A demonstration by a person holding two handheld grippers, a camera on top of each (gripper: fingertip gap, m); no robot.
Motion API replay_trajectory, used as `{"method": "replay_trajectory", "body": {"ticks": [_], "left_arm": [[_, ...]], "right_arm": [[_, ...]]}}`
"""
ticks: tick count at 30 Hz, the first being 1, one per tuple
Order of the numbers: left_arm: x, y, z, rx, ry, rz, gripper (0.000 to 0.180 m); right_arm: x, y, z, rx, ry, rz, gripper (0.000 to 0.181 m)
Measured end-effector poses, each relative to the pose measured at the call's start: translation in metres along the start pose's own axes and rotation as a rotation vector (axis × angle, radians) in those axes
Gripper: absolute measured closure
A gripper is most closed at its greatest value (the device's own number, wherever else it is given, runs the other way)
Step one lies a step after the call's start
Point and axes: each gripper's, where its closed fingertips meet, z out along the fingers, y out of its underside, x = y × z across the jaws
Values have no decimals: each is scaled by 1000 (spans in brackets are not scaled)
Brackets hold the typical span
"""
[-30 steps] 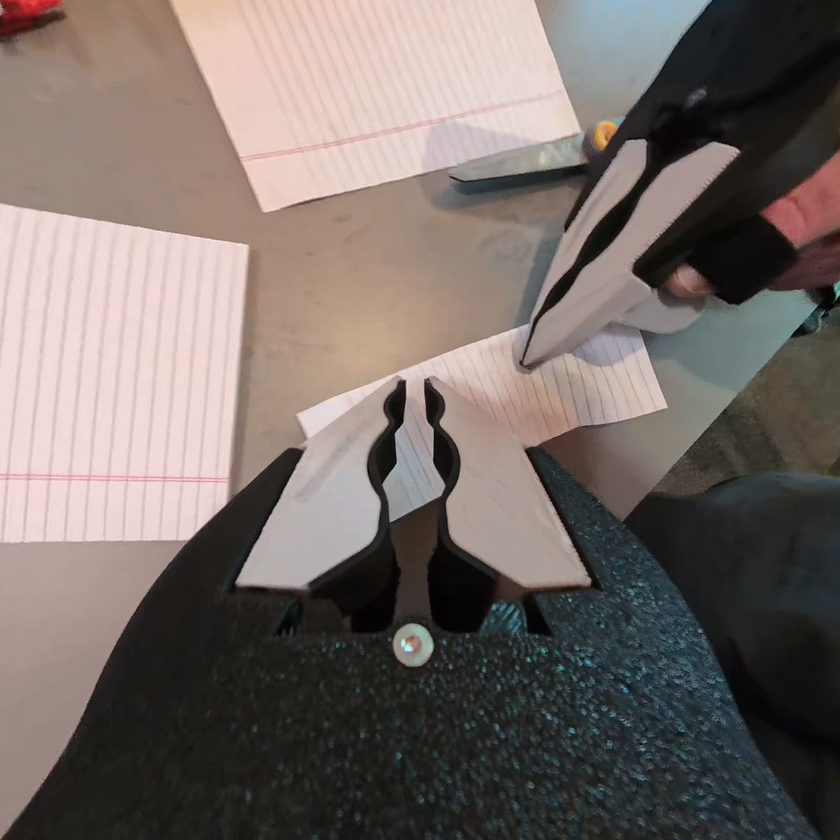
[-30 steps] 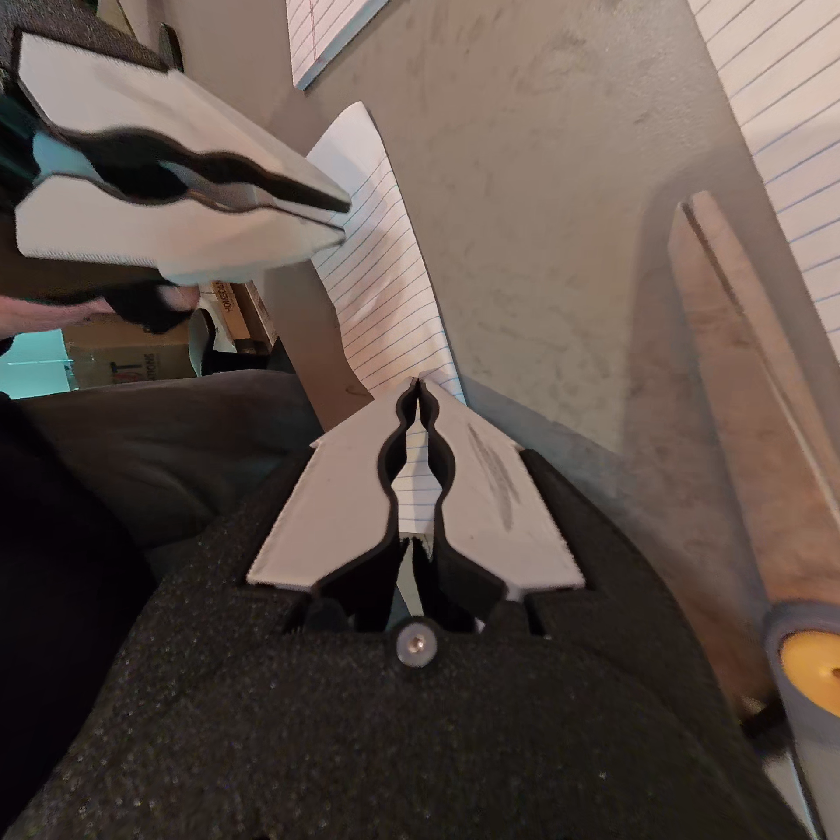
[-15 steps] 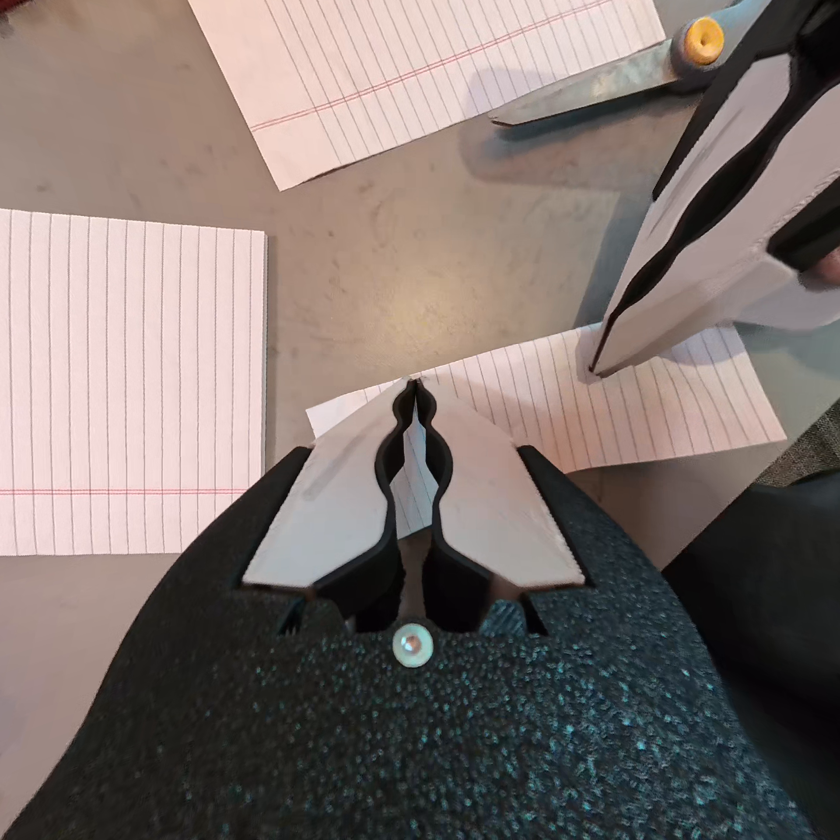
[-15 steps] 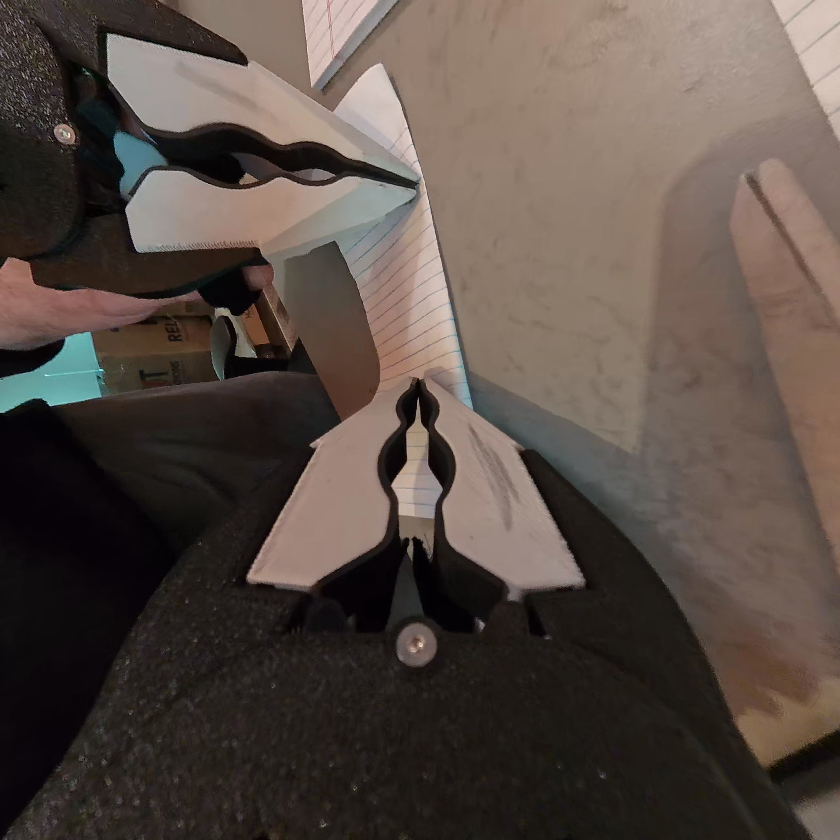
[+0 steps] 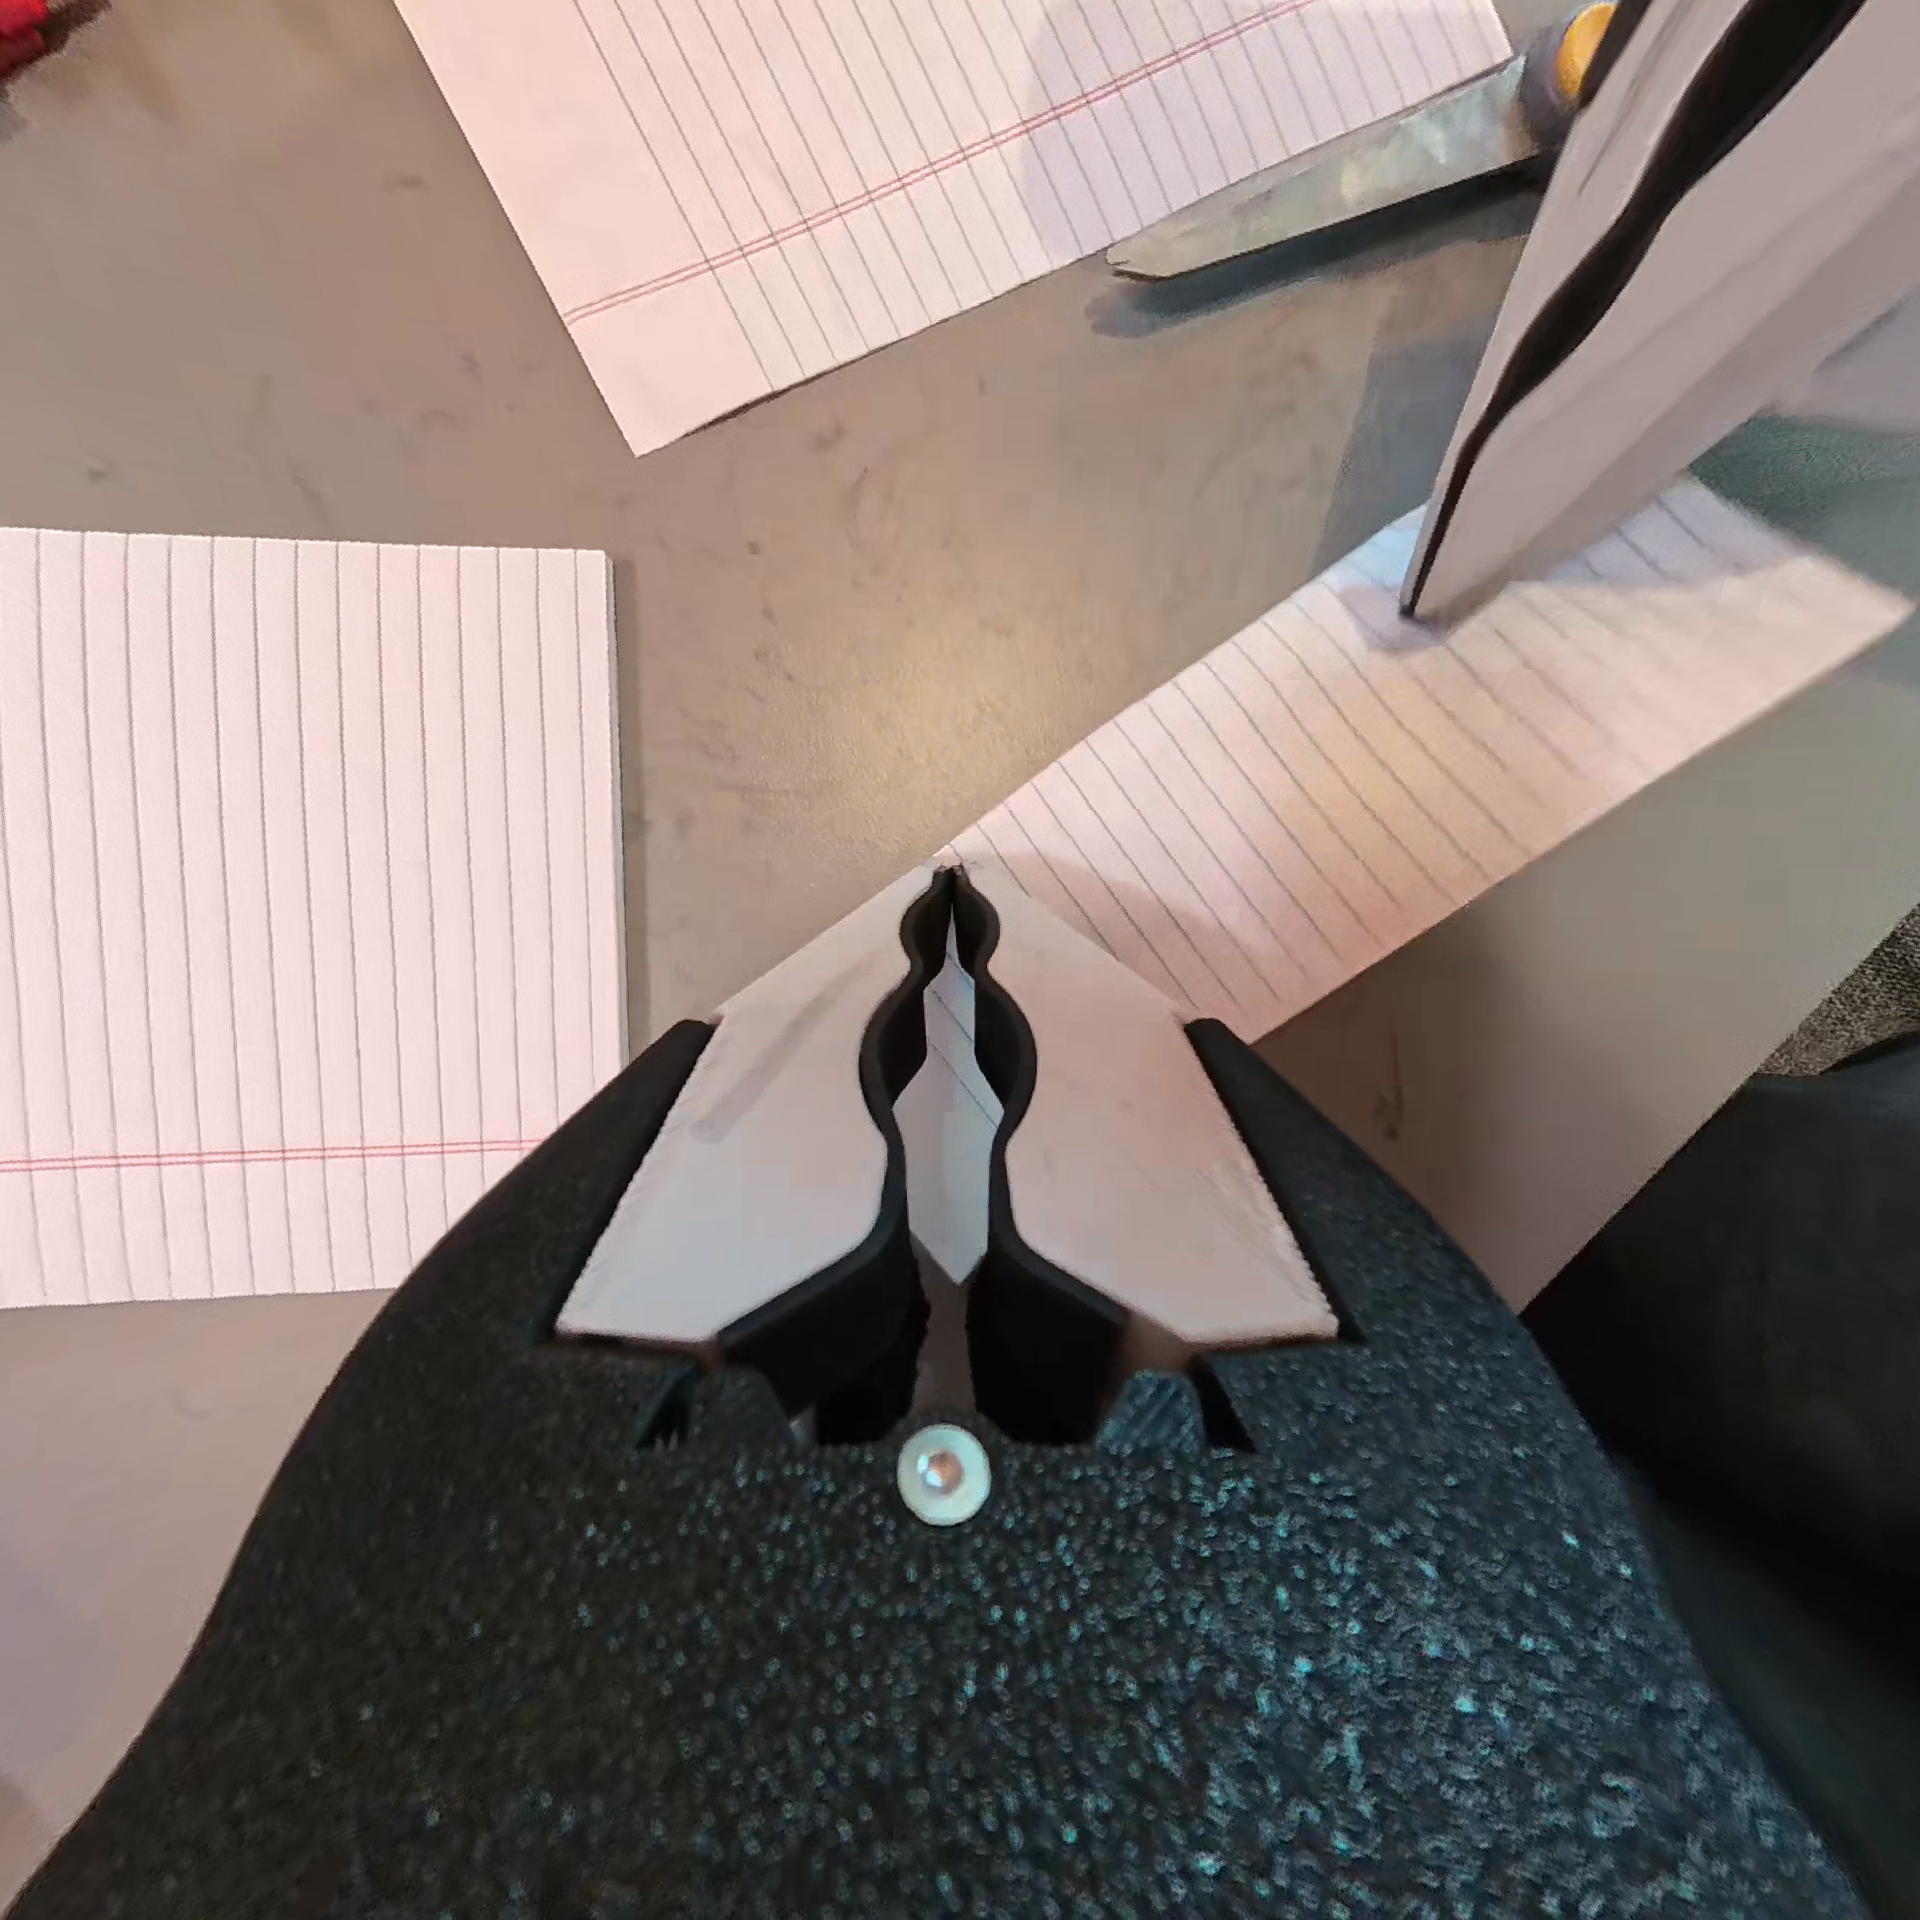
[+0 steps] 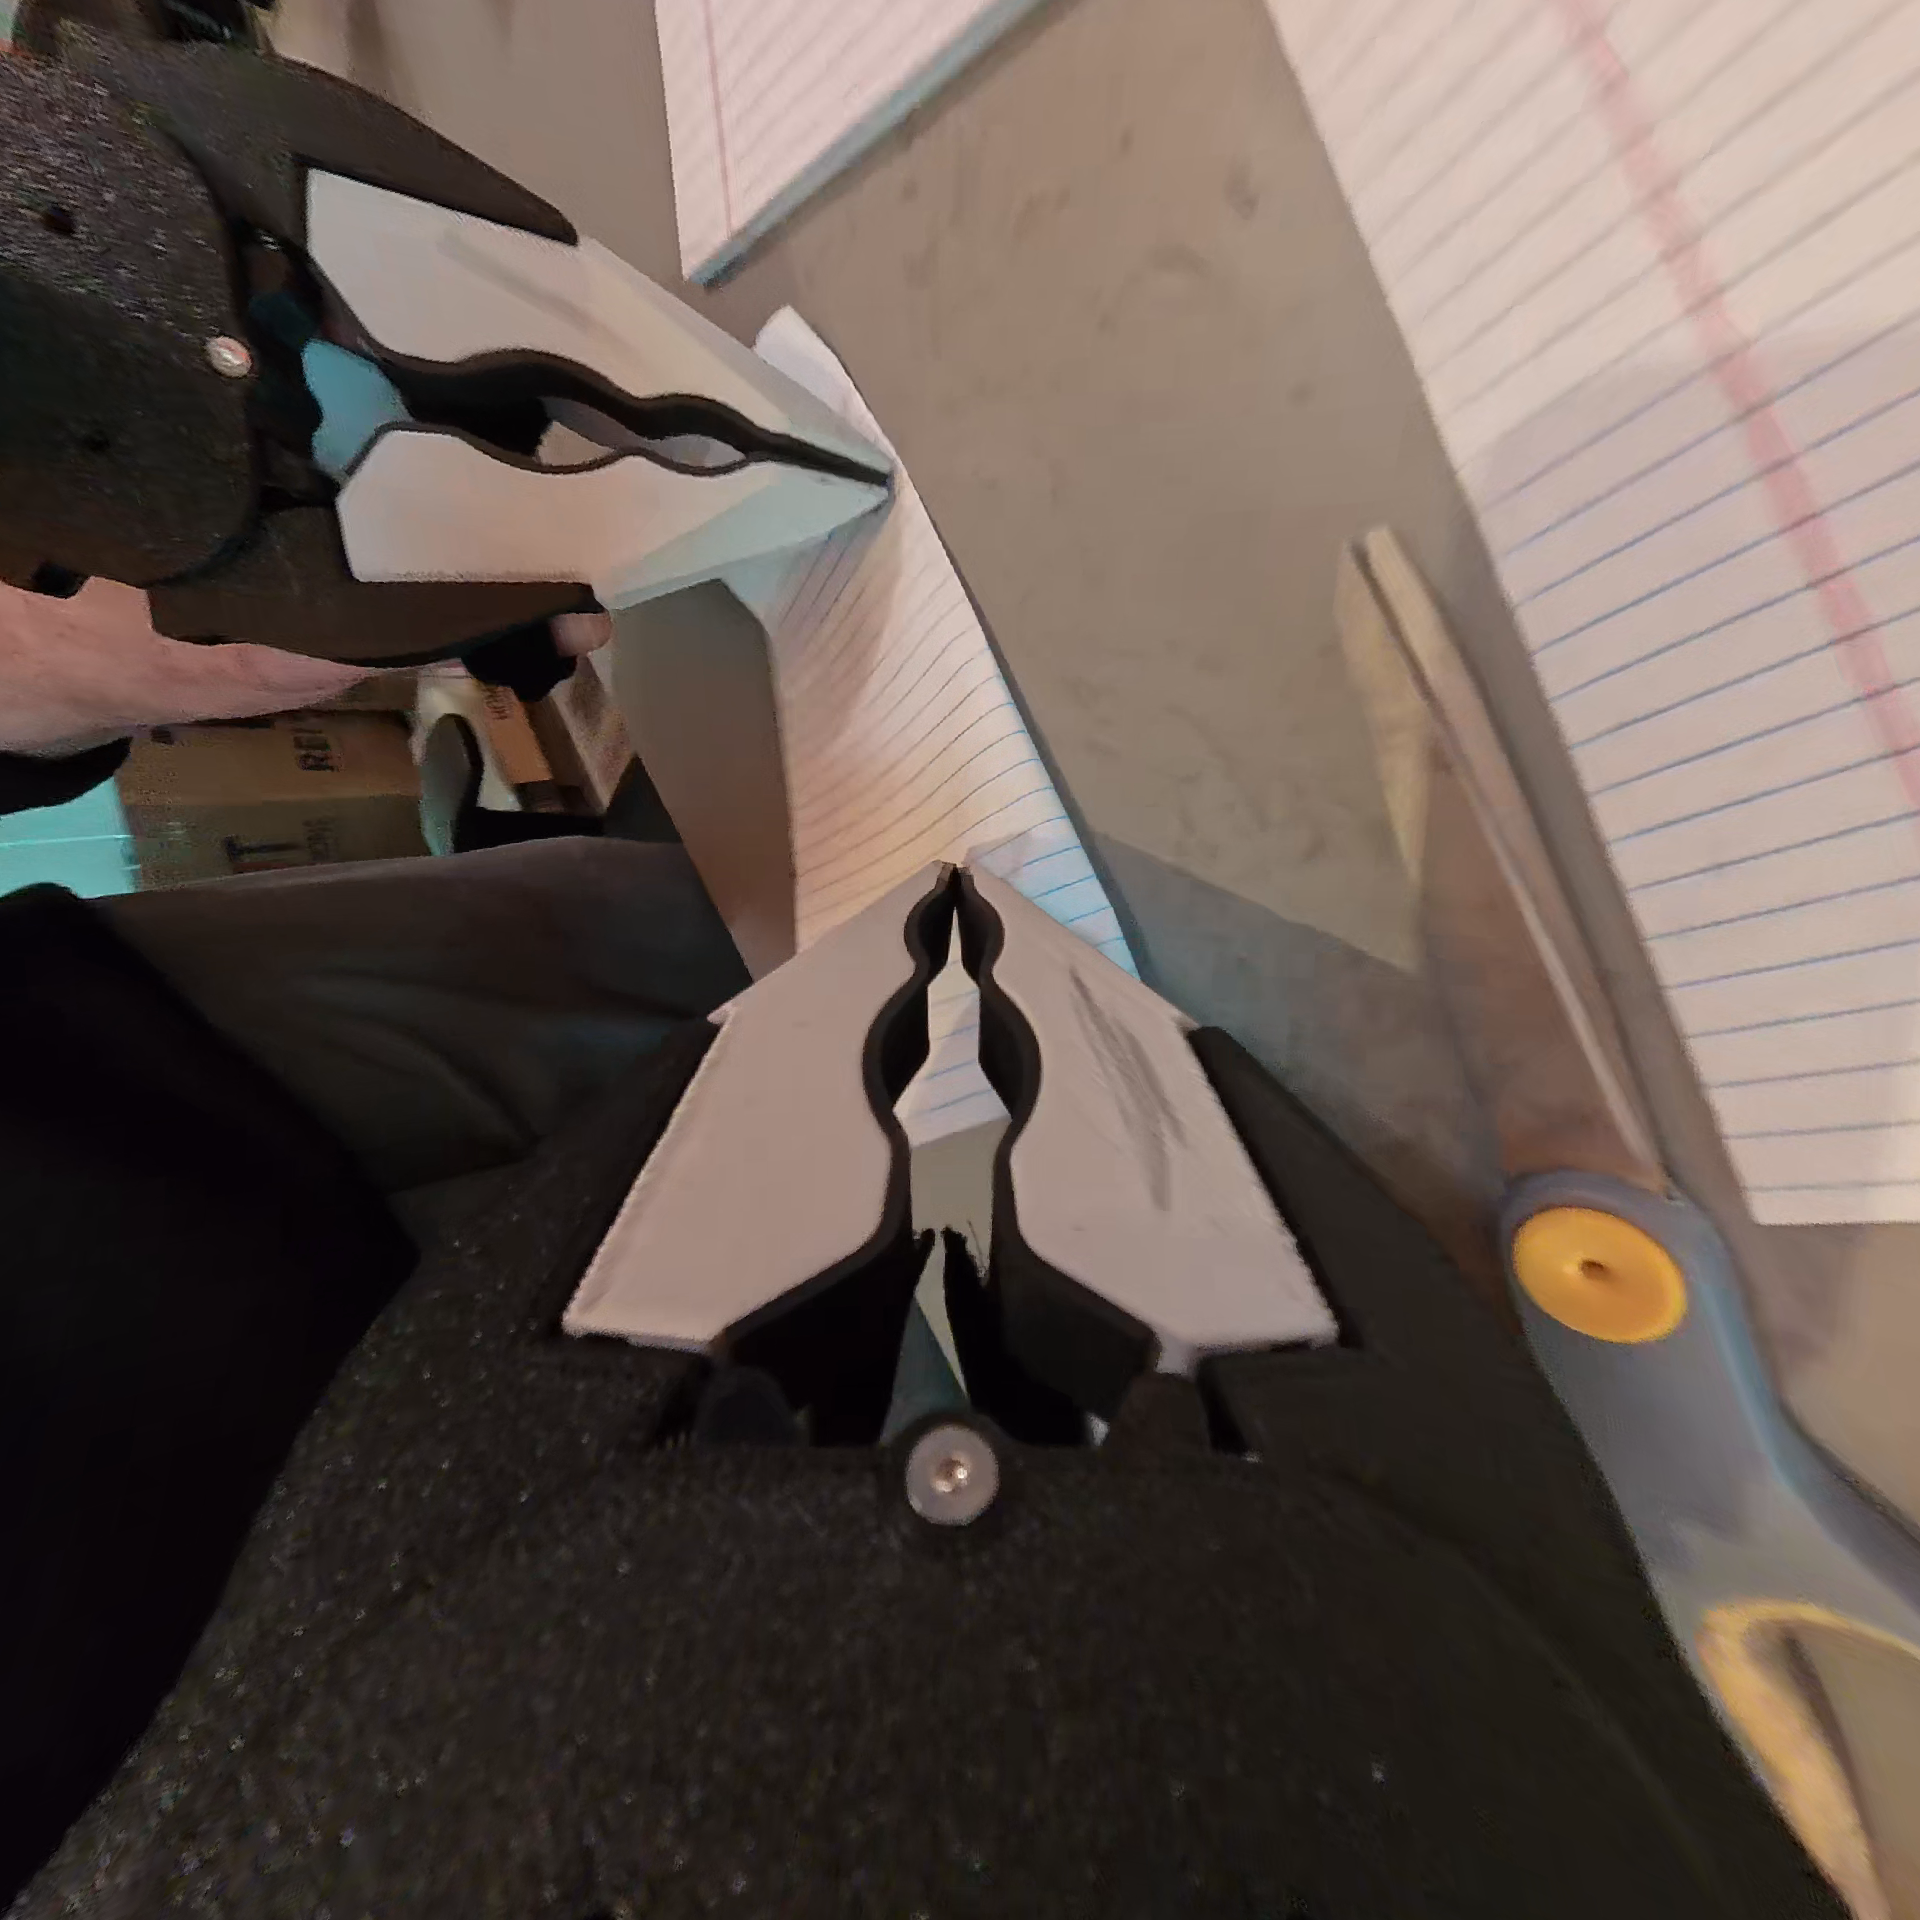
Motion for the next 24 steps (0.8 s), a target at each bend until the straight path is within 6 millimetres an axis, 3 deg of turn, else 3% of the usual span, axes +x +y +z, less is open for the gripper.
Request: {"method": "replay_trajectory", "body": {"ticks": [3,15,24], "left_arm": [[-2,-1,1,-3,10,0,180],[-10,-6,3,-25,3,31,180],[-13,-11,5,-29,-15,81,175]], "right_arm": [[1,-5,-7,5,29,-38,179],[21,10,0,-75,89,-71,181],[0,0,4,-57,41,-138,181]]}}
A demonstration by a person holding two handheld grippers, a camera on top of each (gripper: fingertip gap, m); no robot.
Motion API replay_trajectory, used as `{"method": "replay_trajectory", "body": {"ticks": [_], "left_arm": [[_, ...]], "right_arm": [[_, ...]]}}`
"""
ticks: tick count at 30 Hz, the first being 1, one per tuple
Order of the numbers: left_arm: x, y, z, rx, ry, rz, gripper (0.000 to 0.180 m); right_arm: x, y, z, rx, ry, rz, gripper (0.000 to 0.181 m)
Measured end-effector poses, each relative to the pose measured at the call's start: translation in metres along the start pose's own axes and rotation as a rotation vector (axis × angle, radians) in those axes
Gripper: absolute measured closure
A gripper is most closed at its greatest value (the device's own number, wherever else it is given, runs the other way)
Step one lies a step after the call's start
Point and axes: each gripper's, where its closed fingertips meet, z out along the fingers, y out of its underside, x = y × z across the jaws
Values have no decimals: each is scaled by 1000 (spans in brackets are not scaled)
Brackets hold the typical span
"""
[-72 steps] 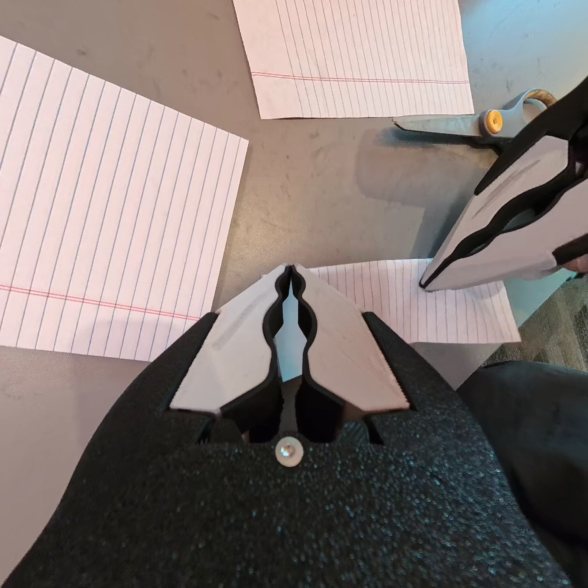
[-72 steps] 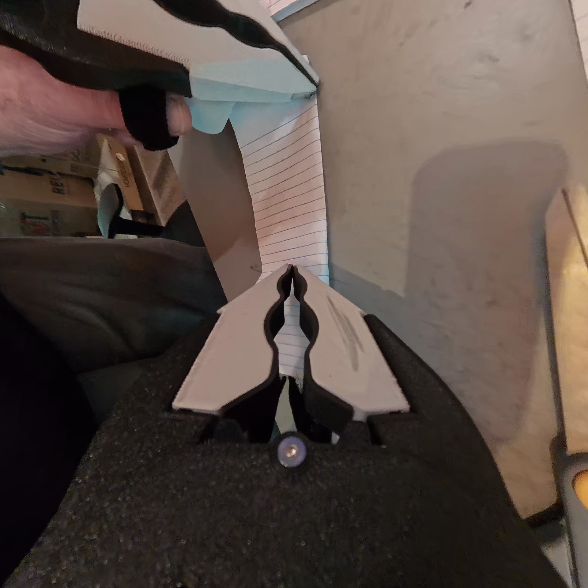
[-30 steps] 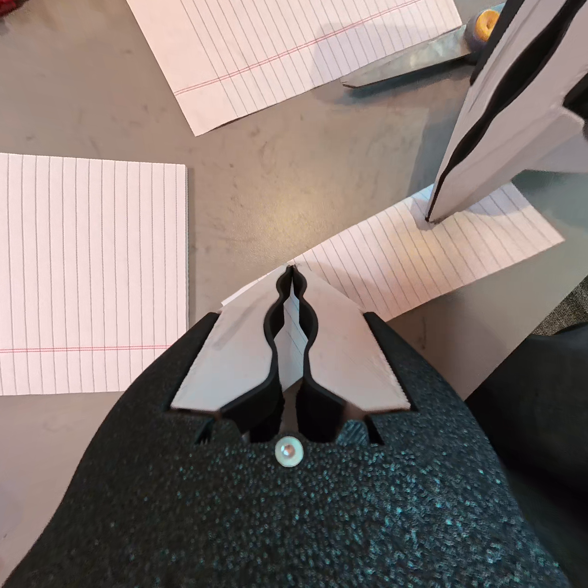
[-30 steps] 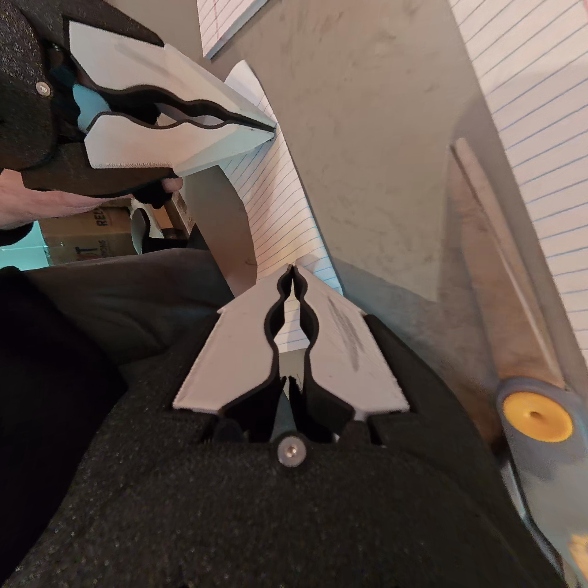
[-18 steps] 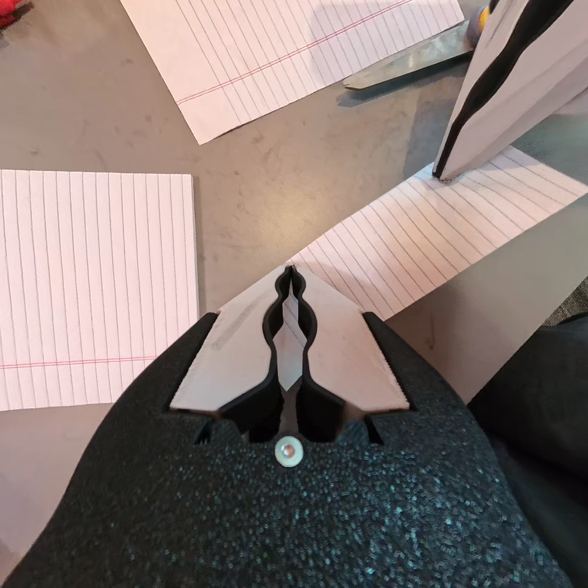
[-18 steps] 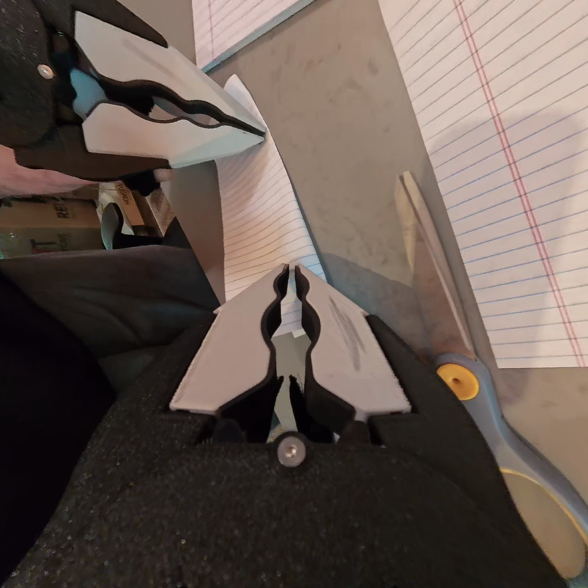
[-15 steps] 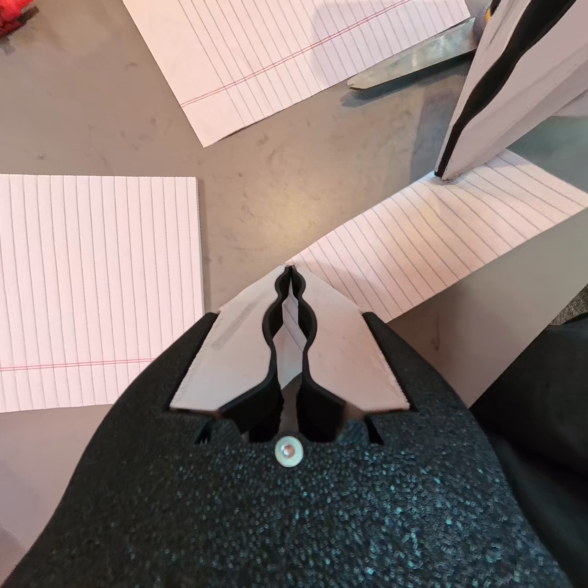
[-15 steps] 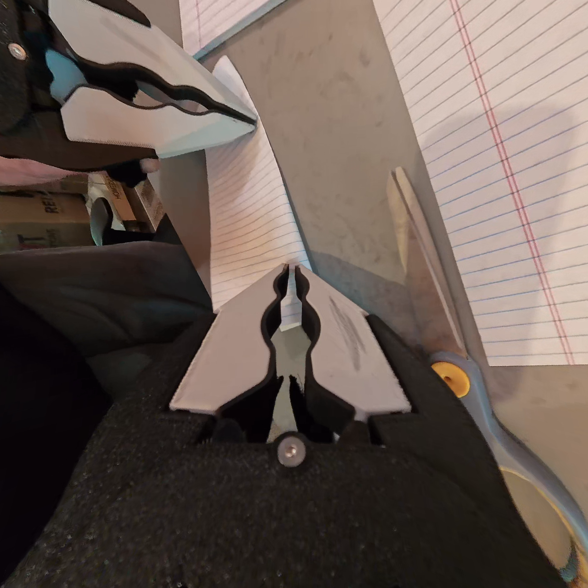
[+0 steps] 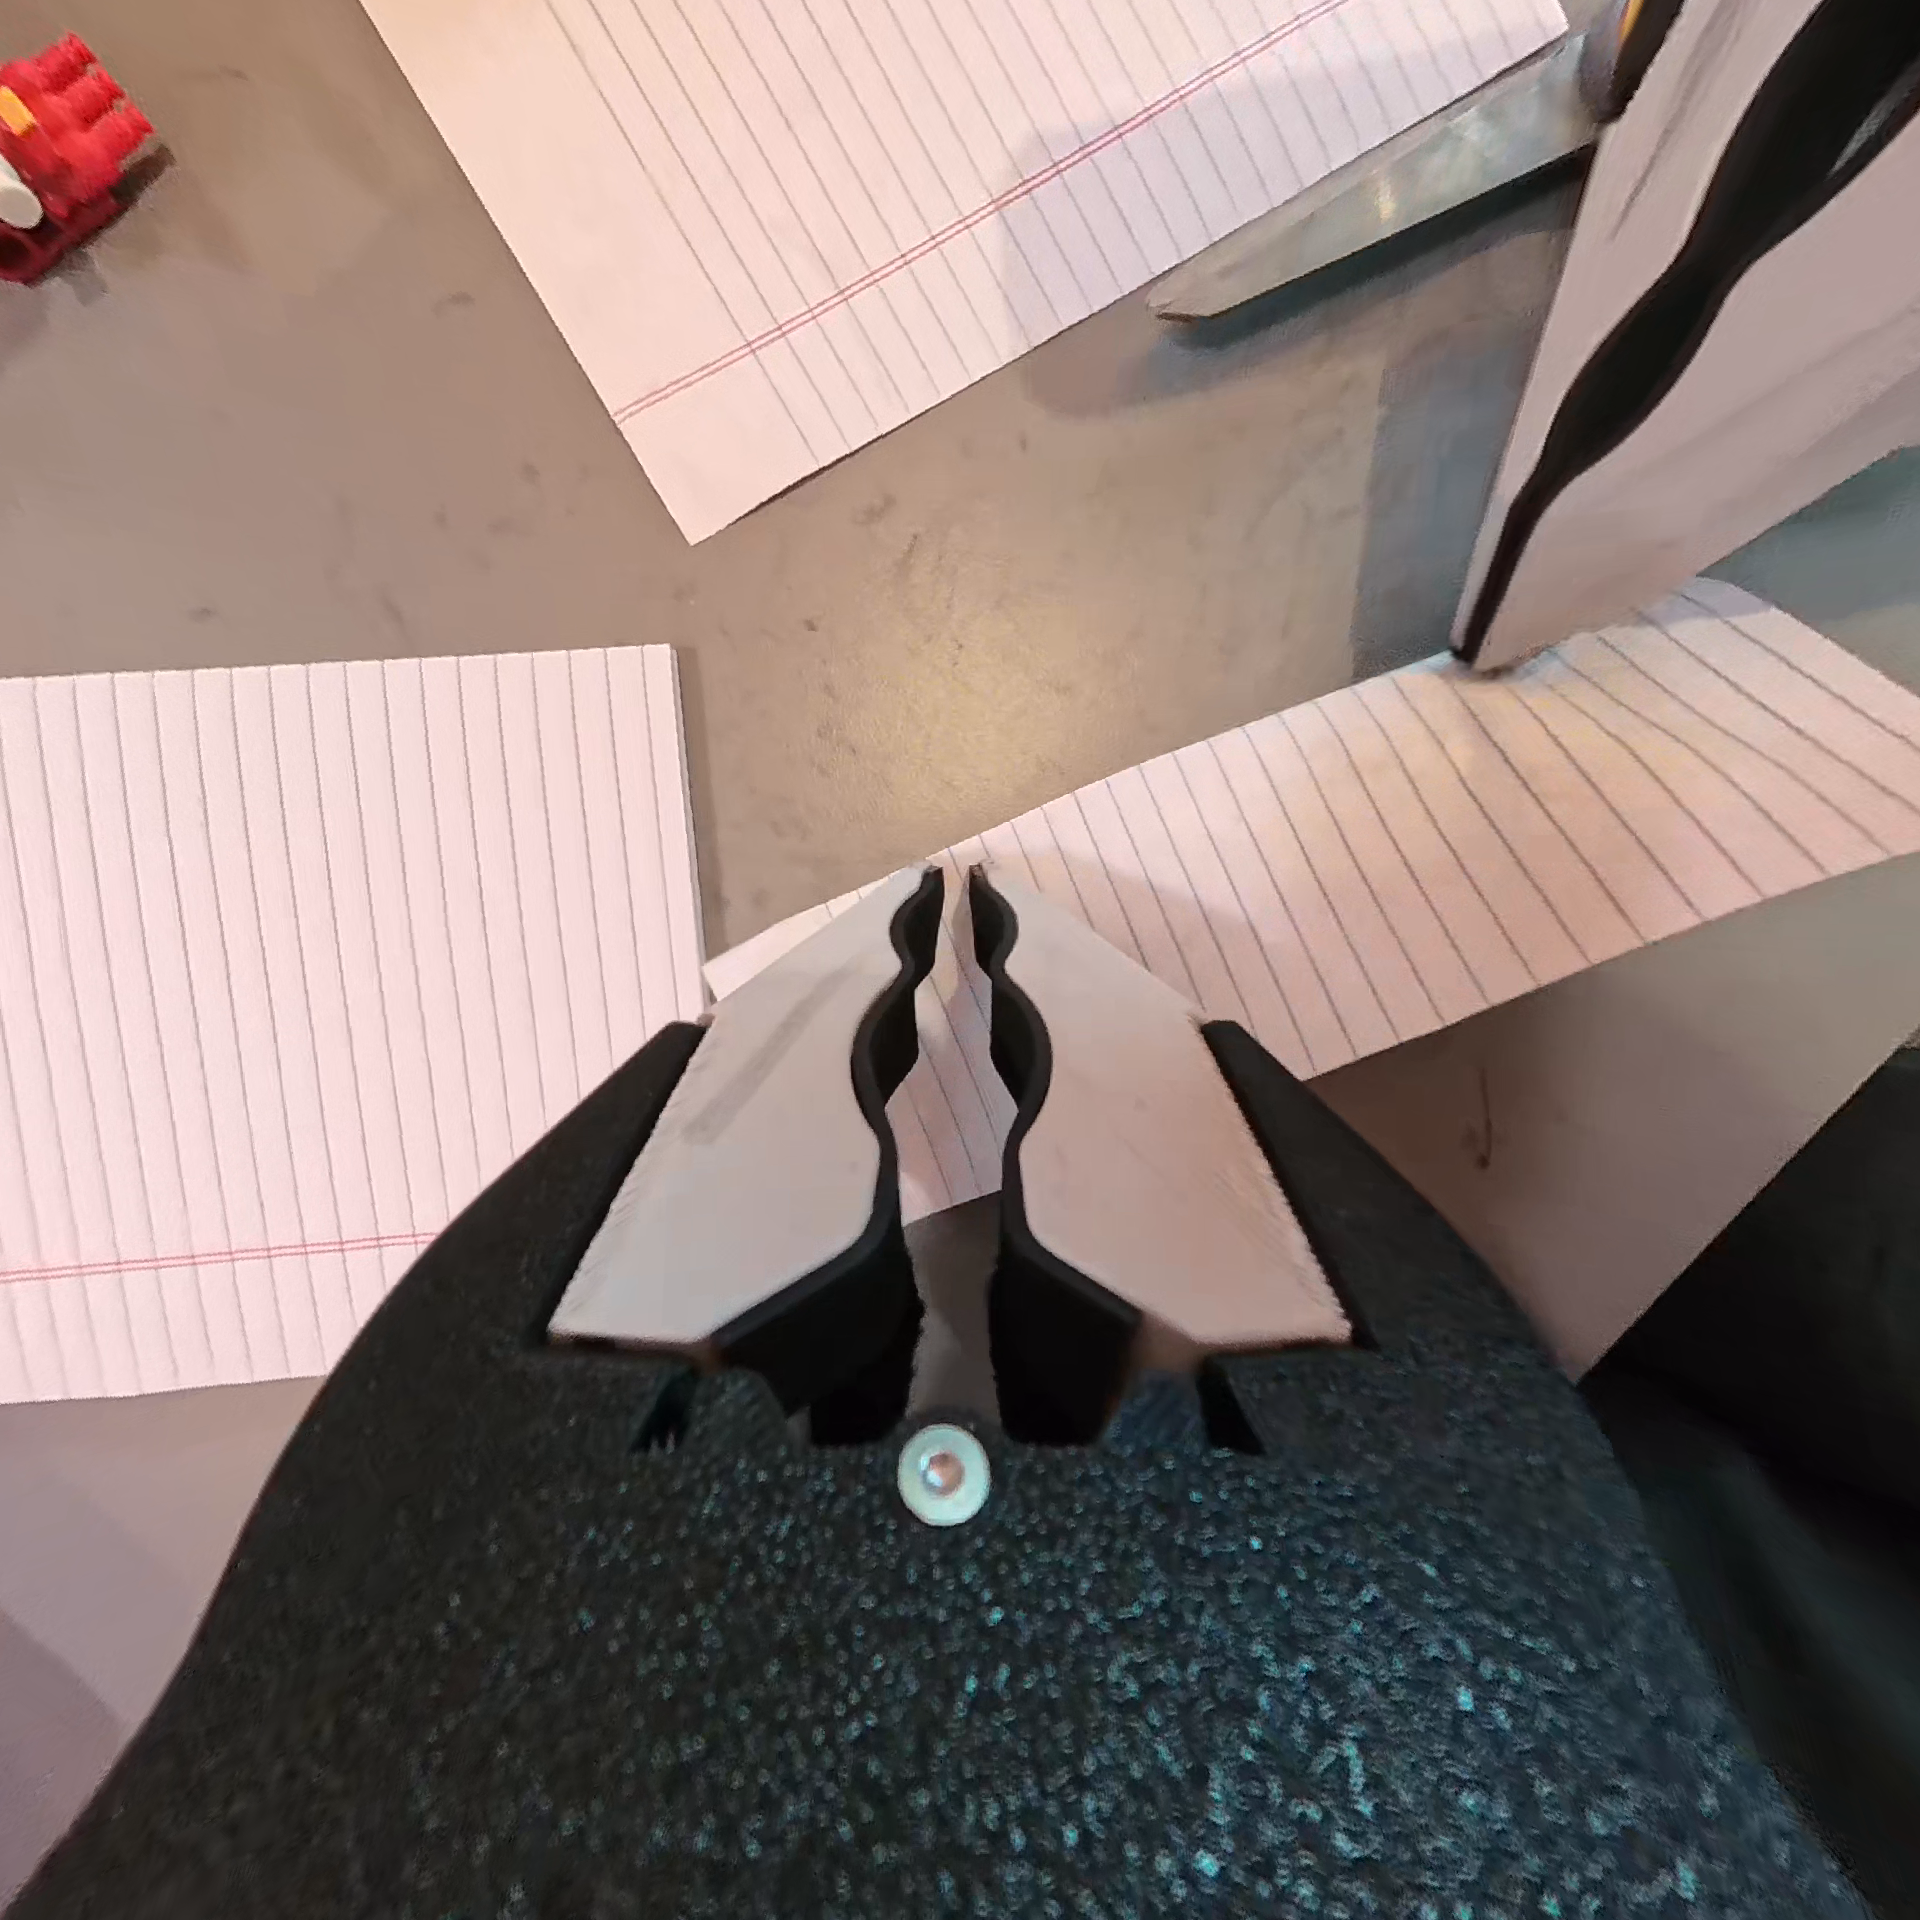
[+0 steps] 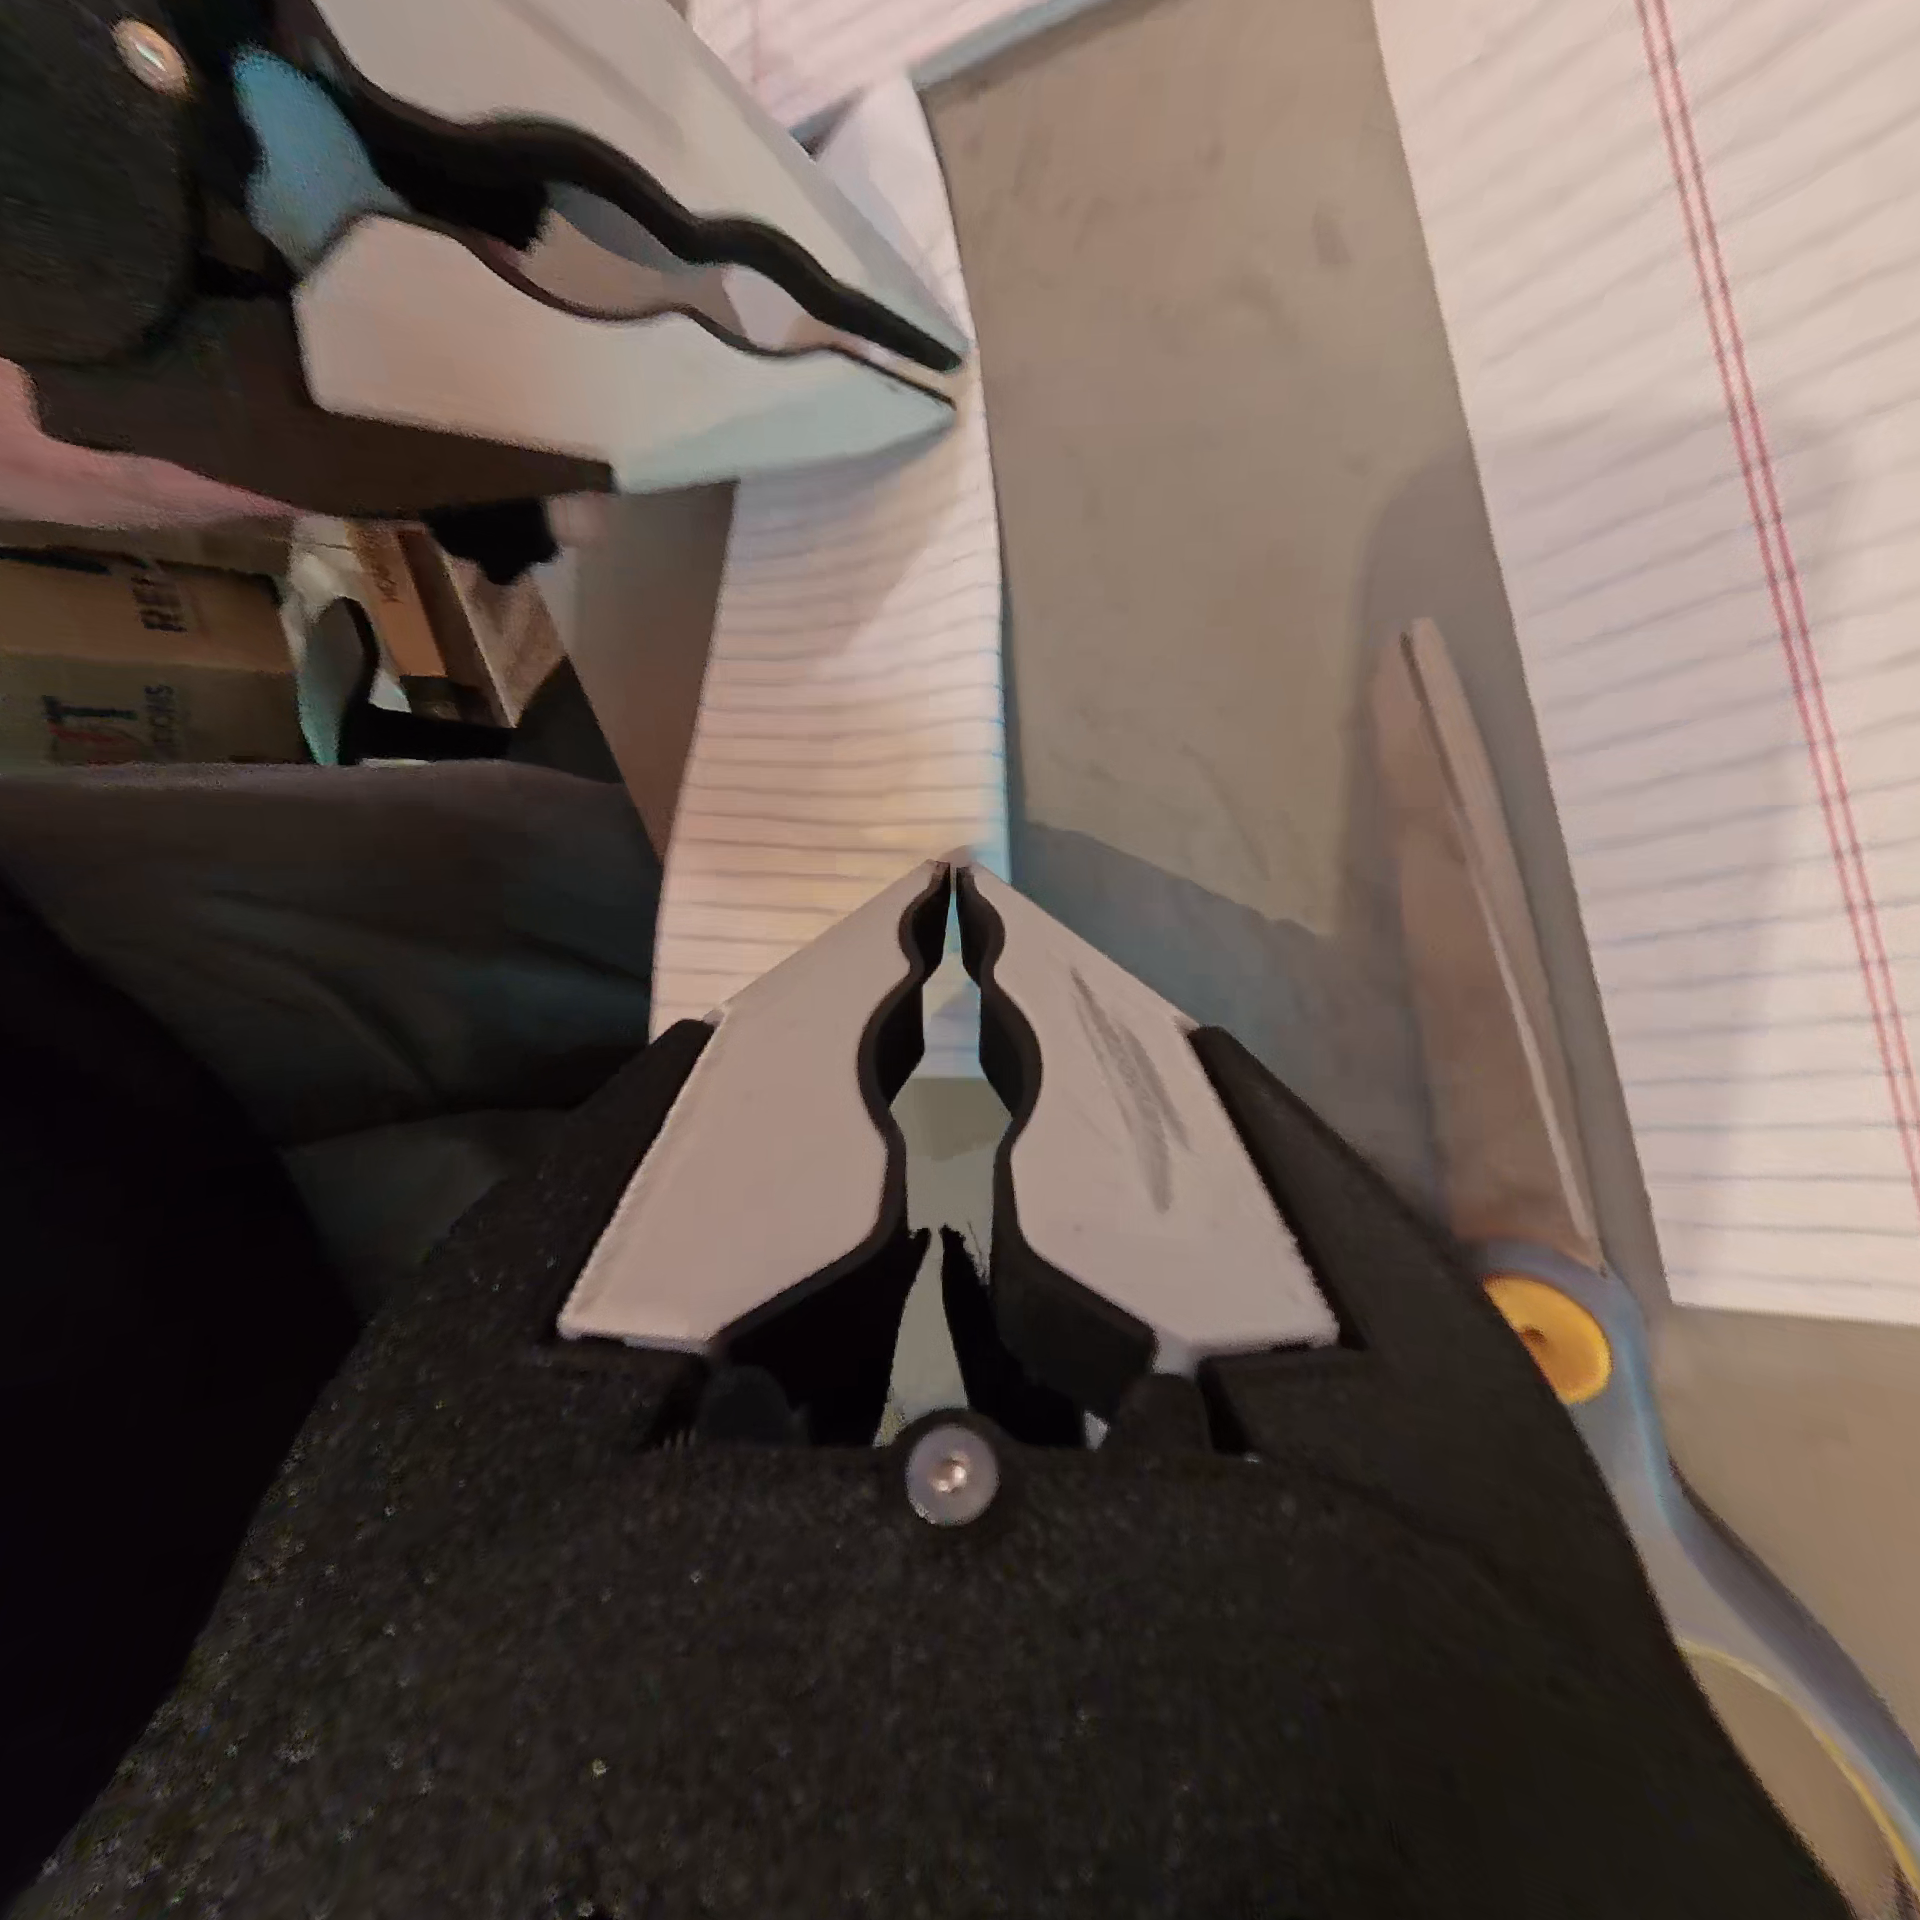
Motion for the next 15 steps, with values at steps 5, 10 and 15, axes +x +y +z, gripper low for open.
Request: {"method": "replay_trajectory", "body": {"ticks": [5,10,15], "left_arm": [[0,-1,1,-11,-4,100,175],[-1,-1,1,-11,-9,112,175],[-1,-1,1,-6,-26,119,175]], "right_arm": [[-14,-29,9,32,-63,-51,181],[-8,-47,27,-15,-78,-82,181],[1,-34,33,-124,-56,-123,181]]}}
